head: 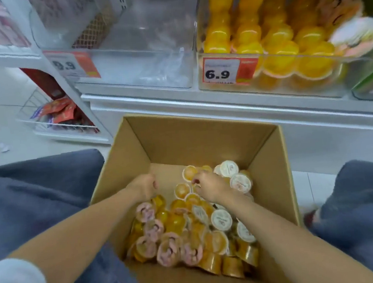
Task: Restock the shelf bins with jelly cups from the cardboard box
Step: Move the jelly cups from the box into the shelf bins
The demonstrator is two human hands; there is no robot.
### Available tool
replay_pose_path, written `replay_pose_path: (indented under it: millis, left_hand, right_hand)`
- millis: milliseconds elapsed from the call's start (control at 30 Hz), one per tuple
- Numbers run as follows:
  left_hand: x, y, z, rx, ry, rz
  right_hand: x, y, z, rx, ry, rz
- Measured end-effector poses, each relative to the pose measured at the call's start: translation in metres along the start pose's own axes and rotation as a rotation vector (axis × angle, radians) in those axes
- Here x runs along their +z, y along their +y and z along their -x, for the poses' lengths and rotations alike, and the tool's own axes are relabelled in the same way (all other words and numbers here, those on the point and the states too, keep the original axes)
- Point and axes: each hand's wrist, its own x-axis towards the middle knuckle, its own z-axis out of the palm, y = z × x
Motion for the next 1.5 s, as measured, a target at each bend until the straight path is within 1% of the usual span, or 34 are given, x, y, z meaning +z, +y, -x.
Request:
replay_pose_path:
  millis: [100,133,200,300,400,467,500,567,633,700,733,800,833,867,933,1000,1067,1133,1200,1233,1400,1433,1500]
  left_hand:
    - [0.044,-0.033,-0.026,-0.060,-0.103,0.032]
    - [0.053,-0.039,-0.031,-0.069,-0.147,-0.012]
    - [0.066,-0.047,-0.035,-0.084,-0.207,-0.092]
    - [0.084,-0.056,-0.042,-0.093,-0.263,-0.139]
    - [0.100,-0.057,-0.052,-0.090,-0.254,-0.162]
    - [0.105,-0.054,-0.053,-0.076,-0.208,-0.268]
    - [0.106,-0.053,-0.051,-0.076,-0.176,-0.301]
    - [0.110,-0.054,-0.053,-0.098,-0.148,-0.368]
    - [0.109,-0.054,-0.055,-0.105,-0.124,-0.404]
    - [0.106,-0.056,-0.056,-0.067,-0.105,-0.421]
    - [0.105,-0.056,-0.055,-0.027,-0.086,-0.466]
    - [0.103,-0.053,-0.053,0.019,-0.069,-0.495]
    - [0.101,-0.051,-0.051,0.000,-0.084,-0.428]
    - [0.098,-0.051,-0.050,-0.036,-0.107,-0.310]
    - [0.086,-0.047,-0.048,-0.065,-0.090,-0.084]
    - [0.070,-0.040,-0.044,-0.075,-0.027,0.139]
    - [0.050,-0.026,-0.040,-0.104,0.053,0.472]
    - [0.028,-0.006,-0.035,-0.093,0.100,0.718]
    - [0.005,0.016,-0.026,-0.019,0.090,0.894]
    - [-0.007,0.028,-0.019,0.027,0.078,0.965]
    - [-0.082,0.100,0.036,0.205,0.020,1.211]
    - [-0.096,0.113,0.047,0.262,0.025,1.209]
    - [-0.125,0.138,0.068,0.365,0.096,1.105]
  right_hand:
    - [0.045,0.003,-0.012,-0.009,-0.147,0.005]
    - [0.057,0.004,-0.015,-0.018,-0.173,-0.004]
    - [0.078,0.007,-0.023,-0.024,-0.170,-0.014]
    - [0.100,0.007,-0.039,-0.005,-0.163,-0.051]
    - [0.113,0.000,-0.055,-0.029,-0.249,-0.043]
    - [0.123,-0.004,-0.063,-0.055,-0.324,0.040]
    - [0.127,-0.005,-0.065,-0.084,-0.332,0.113]
    - [0.132,-0.008,-0.069,-0.148,-0.311,0.249]
    - [0.134,-0.010,-0.071,-0.188,-0.267,0.312]
    - [0.138,-0.009,-0.074,-0.197,-0.245,0.339]
    - [0.139,-0.010,-0.074,-0.192,-0.242,0.346]
    - [0.138,-0.012,-0.073,-0.175,-0.253,0.337]
    - [0.137,-0.012,-0.072,-0.157,-0.256,0.305]
    - [0.135,-0.011,-0.072,-0.133,-0.243,0.255]
    - [0.127,-0.009,-0.072,-0.046,-0.176,0.086]
    - [0.111,-0.010,-0.069,0.091,-0.039,-0.183]
    - [0.084,-0.010,-0.064,0.202,0.090,-0.446]
    - [0.048,-0.009,-0.054,0.252,0.161,-0.694]
    - [0.009,-0.007,-0.038,0.253,0.177,-0.923]
    - [-0.010,-0.005,-0.029,0.234,0.197,-0.961]
    - [-0.106,-0.005,0.034,0.045,0.368,-0.962]
    - [-0.124,-0.005,0.046,0.028,0.395,-0.960]
    - [-0.159,-0.006,0.070,0.008,0.480,-0.873]
